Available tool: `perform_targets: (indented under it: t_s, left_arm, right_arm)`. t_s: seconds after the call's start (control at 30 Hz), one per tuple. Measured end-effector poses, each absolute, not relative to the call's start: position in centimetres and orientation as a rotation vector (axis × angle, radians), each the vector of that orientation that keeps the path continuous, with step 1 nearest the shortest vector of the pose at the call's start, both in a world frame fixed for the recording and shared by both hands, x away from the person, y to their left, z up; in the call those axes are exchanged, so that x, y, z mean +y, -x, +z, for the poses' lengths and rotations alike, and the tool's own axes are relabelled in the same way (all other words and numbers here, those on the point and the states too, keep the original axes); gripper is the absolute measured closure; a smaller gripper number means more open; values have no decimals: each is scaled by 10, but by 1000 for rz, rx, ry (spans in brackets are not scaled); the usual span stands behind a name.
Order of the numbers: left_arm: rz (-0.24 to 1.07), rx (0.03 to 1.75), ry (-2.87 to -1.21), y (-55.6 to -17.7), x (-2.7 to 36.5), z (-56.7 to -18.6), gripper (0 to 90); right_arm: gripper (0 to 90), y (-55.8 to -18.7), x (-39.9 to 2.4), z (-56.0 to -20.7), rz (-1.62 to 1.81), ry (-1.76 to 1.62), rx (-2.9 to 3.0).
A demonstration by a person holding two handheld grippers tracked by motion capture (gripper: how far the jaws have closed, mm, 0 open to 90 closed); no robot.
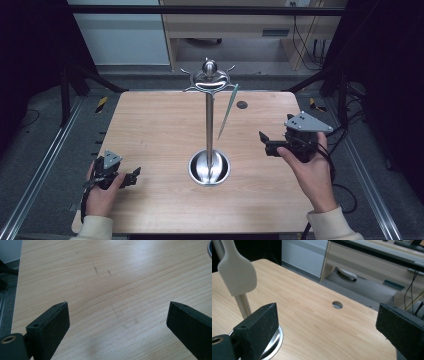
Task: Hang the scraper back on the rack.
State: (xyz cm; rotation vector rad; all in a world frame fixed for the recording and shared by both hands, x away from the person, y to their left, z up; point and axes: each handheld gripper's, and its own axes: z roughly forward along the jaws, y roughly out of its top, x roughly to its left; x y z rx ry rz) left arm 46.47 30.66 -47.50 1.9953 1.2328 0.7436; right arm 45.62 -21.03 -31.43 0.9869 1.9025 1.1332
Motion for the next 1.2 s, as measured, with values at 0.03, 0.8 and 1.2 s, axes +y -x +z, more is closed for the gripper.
perform_targets:
  t_s: [0.03, 0.8, 1.2]
  left_arm:
    - [744, 1233, -1995, -465, 307, -475, 45]
    - [766, 1222, -1983, -463, 306, -473, 44]
    - [769, 1219, -1982, -463, 306, -474, 44]
  right_arm:
    - [51, -456, -210, -314, 1133, -987, 1902]
    - [73, -449, -215, -398, 1120, -1085, 2002]
    - [82, -452, -220, -436, 1084, -1161, 2061]
